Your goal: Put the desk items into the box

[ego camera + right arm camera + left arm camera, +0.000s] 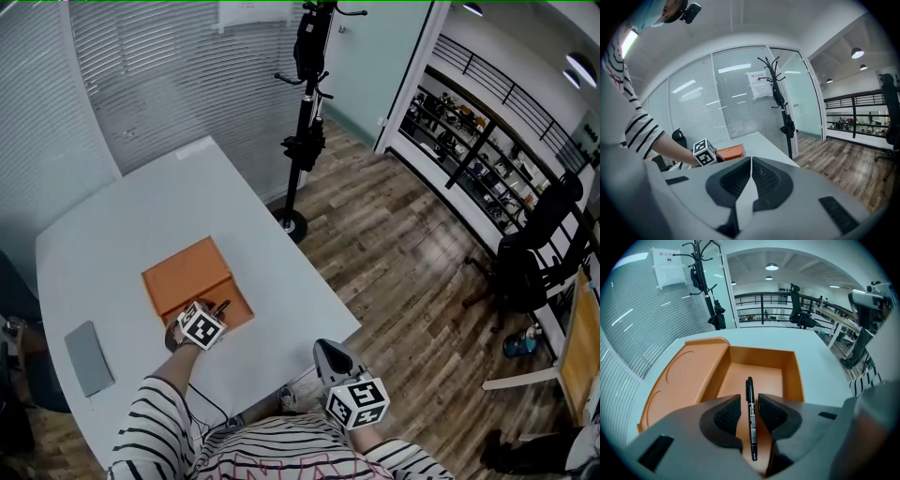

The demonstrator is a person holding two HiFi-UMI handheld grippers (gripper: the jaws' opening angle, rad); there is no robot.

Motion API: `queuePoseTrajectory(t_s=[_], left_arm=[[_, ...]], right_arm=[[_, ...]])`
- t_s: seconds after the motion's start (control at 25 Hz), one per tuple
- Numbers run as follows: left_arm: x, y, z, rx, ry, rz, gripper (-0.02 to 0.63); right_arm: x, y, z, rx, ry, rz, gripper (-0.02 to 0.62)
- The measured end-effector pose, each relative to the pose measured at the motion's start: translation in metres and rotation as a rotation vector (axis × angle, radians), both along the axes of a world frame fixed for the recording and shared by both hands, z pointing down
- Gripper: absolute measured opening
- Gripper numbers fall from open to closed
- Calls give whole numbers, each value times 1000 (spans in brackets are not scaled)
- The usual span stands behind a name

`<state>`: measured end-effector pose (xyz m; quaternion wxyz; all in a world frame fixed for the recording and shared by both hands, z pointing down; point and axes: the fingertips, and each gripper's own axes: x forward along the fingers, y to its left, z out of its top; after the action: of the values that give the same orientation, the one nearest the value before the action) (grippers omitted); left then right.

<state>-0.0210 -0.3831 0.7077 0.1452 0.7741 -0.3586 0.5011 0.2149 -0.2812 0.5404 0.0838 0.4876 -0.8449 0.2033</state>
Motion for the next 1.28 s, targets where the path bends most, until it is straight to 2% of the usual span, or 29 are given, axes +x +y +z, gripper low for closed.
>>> queuePoseTrajectory(t_s=[0.48, 0.96, 1.28], left_arm=[[-8, 4, -51, 165, 162, -44, 120], [-16, 32, -108, 298, 303, -32, 120], [-29, 56, -151, 386, 422, -45, 84]], right_arm=[[-23, 14, -8, 11, 1, -22, 28], [-60, 34, -20, 25, 12, -52, 28], [-82, 49, -25, 32, 16, -44, 28]])
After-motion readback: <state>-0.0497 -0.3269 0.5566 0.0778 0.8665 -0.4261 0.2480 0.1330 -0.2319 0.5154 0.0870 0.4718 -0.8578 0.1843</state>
